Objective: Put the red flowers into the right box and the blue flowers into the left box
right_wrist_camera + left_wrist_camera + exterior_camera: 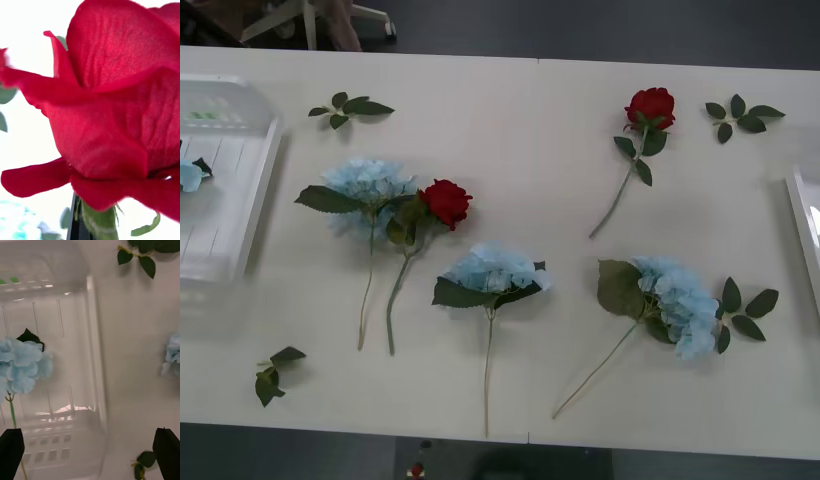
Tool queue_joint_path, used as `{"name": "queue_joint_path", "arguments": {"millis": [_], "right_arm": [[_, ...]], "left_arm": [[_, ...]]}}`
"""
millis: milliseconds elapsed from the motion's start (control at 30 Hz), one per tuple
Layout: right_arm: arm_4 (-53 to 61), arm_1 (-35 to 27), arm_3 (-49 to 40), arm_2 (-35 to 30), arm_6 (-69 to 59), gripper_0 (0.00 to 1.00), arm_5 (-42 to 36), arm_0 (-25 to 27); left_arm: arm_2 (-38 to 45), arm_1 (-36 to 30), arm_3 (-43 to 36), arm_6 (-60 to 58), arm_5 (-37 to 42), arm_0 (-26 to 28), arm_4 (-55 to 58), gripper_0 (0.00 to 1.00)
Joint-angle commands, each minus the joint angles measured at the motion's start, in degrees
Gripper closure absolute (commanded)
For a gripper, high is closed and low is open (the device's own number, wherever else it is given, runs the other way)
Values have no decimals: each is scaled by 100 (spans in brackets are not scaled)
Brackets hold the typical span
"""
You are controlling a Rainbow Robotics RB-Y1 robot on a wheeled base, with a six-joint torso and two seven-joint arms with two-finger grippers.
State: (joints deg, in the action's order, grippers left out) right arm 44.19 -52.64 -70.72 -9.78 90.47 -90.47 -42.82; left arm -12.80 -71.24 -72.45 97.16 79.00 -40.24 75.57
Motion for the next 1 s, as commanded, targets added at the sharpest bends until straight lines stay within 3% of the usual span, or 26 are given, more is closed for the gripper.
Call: {"name": "queue_joint_path", "arguments": {"millis": [33, 200, 467, 867, 900, 933, 967, 1000], "right_arm": [[46, -563, 656, -296, 920, 100, 56, -51], [46, -853, 1842, -665, 1851, 100, 513, -42], [-24, -906, 3170, -727, 2818, 100, 1629, -51], [-130, -660, 4172, -296, 3064, 97, 2860, 55], [-130, -607, 4145, -261, 3064, 86, 2965, 116], [-130, -572, 4119, -252, 3064, 64, 3027, 152], [-121, -528, 4075, -252, 3064, 32, 3097, 195], [-112, -511, 4049, -252, 3064, 10, 3132, 213]], "left_arm": [[68, 242, -489, -822, 2, 16, 28, 0], [516, 612, -1333, -1332, -341, 816, -315, 0], [850, 1385, -2572, -1956, -736, 1853, -1308, 0], [604, 2703, -2739, -2061, -482, 1914, -2283, 0], [498, 2765, -2739, -2079, -482, 1862, -2407, 0], [410, 2818, -2722, -2096, -473, 1809, -2521, 0], [314, 2853, -2678, -2114, -482, 1756, -2670, 0], [226, 2923, -2599, -2131, -473, 1677, -2784, 0]]}}
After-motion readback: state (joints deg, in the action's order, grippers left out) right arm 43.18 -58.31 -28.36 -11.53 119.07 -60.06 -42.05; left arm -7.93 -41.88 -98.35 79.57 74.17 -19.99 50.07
